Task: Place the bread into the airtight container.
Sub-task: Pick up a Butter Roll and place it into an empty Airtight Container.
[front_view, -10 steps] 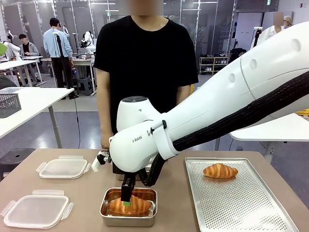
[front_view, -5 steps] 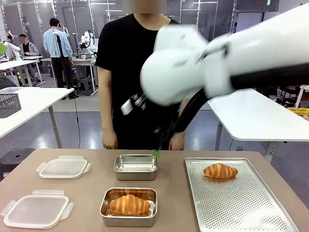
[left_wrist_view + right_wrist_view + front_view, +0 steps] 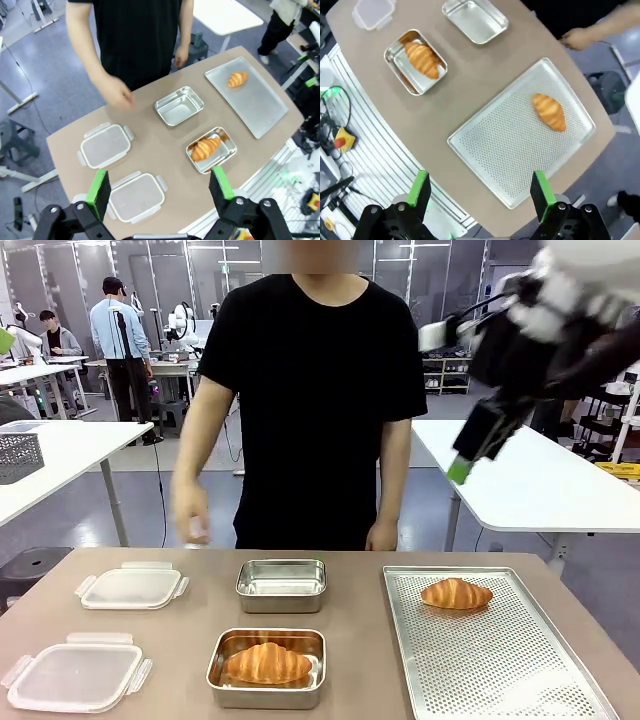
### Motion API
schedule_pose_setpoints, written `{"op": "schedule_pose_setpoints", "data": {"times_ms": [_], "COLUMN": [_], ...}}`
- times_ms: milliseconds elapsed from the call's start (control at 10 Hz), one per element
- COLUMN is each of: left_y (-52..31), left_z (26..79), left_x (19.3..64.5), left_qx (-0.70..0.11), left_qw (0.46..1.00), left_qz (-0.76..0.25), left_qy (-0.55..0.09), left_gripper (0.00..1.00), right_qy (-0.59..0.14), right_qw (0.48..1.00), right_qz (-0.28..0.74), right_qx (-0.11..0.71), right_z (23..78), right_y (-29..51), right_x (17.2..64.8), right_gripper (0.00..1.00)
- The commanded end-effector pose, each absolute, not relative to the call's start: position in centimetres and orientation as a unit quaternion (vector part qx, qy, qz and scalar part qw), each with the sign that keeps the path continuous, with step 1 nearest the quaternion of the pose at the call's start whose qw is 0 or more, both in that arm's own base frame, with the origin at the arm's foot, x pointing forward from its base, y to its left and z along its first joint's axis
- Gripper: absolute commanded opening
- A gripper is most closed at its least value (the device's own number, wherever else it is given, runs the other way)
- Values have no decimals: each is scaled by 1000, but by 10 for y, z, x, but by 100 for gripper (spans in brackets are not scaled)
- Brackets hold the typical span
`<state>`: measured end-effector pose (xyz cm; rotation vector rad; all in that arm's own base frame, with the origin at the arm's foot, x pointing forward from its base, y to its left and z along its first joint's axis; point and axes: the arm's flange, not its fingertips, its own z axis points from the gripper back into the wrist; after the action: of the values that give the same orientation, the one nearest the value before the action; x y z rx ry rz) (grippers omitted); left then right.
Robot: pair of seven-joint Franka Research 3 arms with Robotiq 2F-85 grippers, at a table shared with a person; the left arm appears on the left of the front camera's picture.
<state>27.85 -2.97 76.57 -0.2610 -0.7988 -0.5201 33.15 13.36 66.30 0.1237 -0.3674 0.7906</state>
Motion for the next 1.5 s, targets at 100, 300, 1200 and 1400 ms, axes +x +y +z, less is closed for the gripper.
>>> {"op": "schedule_pose_setpoints", "data": {"times_ms": [100, 300, 1200, 1400], "left_y": [-29, -29, -29, -29], "left_z": [767, 767, 767, 767], "left_x": [278, 278, 278, 278], "left_qx": [-124, -124, -124, -124], "left_qw": [880, 880, 880, 880], "left_qz": [-255, -255, -255, -255], "left_qy": [-382, -382, -382, -382], "left_gripper": [100, 100, 100, 100], "right_qy": [-213, -192, -308, -385], "right_qw": [931, 944, 786, 808], "right_qz": [292, 265, 512, 416], "right_qx": [47, 29, 157, 159], "right_z": [653, 629, 528, 555], "right_y": [96, 72, 93, 1], "right_x": [294, 310, 407, 337], "right_gripper": [100, 100, 100, 100]}}
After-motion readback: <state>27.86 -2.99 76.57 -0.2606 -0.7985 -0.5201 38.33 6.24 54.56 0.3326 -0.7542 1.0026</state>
